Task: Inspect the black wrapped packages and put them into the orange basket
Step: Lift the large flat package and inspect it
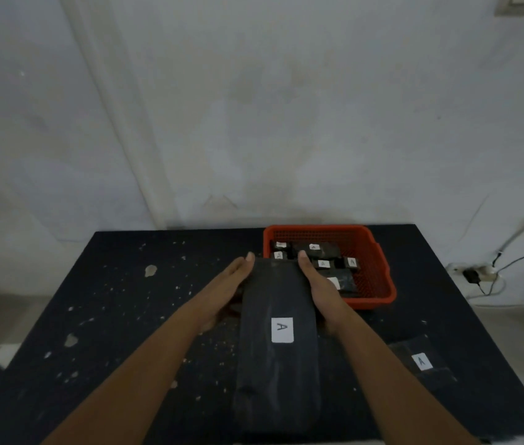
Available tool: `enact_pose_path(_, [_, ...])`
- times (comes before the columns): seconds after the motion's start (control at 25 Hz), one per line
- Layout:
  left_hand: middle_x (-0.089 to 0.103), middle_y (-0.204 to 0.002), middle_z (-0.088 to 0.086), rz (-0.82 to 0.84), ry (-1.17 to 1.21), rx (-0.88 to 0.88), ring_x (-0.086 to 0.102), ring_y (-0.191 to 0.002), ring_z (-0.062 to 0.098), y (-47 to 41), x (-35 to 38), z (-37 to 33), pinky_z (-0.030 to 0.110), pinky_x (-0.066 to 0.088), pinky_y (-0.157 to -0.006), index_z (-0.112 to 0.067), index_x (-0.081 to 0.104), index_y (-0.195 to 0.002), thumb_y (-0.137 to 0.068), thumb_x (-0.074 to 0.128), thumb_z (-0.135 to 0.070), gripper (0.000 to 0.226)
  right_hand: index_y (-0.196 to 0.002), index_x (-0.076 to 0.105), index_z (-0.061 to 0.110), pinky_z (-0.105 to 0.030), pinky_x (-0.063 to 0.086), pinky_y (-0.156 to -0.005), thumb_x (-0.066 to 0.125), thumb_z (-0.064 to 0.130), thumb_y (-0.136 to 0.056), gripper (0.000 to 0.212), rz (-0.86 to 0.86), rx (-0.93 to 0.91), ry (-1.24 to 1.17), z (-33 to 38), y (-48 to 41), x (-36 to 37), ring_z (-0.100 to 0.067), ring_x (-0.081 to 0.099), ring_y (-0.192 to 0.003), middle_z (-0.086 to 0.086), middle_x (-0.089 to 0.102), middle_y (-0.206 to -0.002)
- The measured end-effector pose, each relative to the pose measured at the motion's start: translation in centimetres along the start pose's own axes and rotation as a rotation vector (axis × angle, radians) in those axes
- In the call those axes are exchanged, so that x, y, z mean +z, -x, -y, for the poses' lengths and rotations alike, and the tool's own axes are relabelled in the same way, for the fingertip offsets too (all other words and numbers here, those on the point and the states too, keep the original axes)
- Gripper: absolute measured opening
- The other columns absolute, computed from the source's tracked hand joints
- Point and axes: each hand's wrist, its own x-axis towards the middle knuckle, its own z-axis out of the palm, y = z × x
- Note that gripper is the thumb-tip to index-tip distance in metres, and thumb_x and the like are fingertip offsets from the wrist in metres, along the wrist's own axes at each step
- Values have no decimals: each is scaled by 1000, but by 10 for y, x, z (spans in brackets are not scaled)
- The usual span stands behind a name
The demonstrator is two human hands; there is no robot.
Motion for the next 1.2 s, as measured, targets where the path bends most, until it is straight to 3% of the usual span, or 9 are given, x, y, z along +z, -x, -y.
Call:
enact_pose_path(0.2, [64, -122, 13, 23, 31, 15, 64, -110, 31, -17, -8, -6, 52, 51, -96, -22, 55, -126, -70, 71, -64, 72, -117, 71, 24, -45, 52, -103, 70, 77, -66, 74, -16, -38, 3, 1, -5, 6, -25, 72, -106, -5, 77, -111])
enact_pose_path(0.28, [60, -126, 13, 23, 60, 26, 61, -112, 31, -22, -6, -5, 50, 52, -94, -22, 52, -130, -70, 71, -62, 74, -115, 72, 27, -44, 50, -104, 67, 77, -67, 70, -16, -51, -5, -3, 3, -3, -23, 70, -109, -3, 76, -113])
enact_pose_path(0.4, [69, -116, 12, -99, 279, 81, 65, -107, 30, -30, -4, -1, 46, 52, -94, -18, 65, -116, -80, 65, -55, 51, -111, 75, 23, -42, 52, -99, 56, 72, -77, 63, -19, -26, -89, -20, 18, -29, -25, 69, -112, -5, 76, -114])
enact_pose_path(0.52, [69, -116, 10, -209, 429, 92, 65, -106, 29, -36, -4, 4, 43, 54, -88, -19, 64, -120, -83, 62, -55, 52, -124, 68, 19, -44, 52, -100, 55, 67, -82, 66, -31, -43, -195, -44, 38, -51, -24, 66, -118, -7, 70, -127])
enact_pose_path(0.64, [65, -116, 7, -263, 525, 4, 61, -102, 26, -34, 7, 14, 47, 51, -88, -20, 64, -112, -83, 61, -56, 46, -141, 49, 36, -49, 51, -101, 76, 73, -63, 90, -57, -167, -142, -73, 53, -56, -18, 59, -127, 4, 57, -143])
enact_pose_path(0.8, [52, -135, 13, -286, 467, -154, 52, -116, 34, -30, 11, 33, 63, 45, -95, -18, 46, -135, -77, 61, -64, 75, -154, -1, 43, -22, 41, -109, 91, 65, -41, 147, -70, -275, 211, -95, 73, -57, 5, 41, -134, 26, 32, -146])
enact_pose_path(0.88, [44, -144, 15, -281, 388, -214, 46, -126, 39, -31, 8, 41, 64, 45, -95, -16, 38, -142, -74, 61, -67, 88, -150, -18, 42, -14, 36, -108, 88, 71, -36, 158, -57, -285, 291, -101, 80, -57, 15, 35, -131, 32, 24, -141])
enact_pose_path(1.04, [38, -147, 20, -273, 352, -294, 43, -130, 44, -29, 9, 50, 66, 45, -93, -18, 30, -145, -74, 58, -70, 92, -152, -17, 45, -33, 29, -119, 92, 61, -44, 154, -122, -327, 414, -119, 81, -52, -1, 25, -147, 18, 13, -159])
enact_pose_path(1.2, [50, -136, 12, -74, 64, -173, 54, -117, 35, -22, 4, 53, 58, 47, -96, -22, 48, -133, -70, 54, -74, 82, -144, 21, 55, -47, 50, -106, 88, 47, -67, 102, -227, -300, 159, -117, 84, -61, -17, 48, -135, 4, 34, -154])
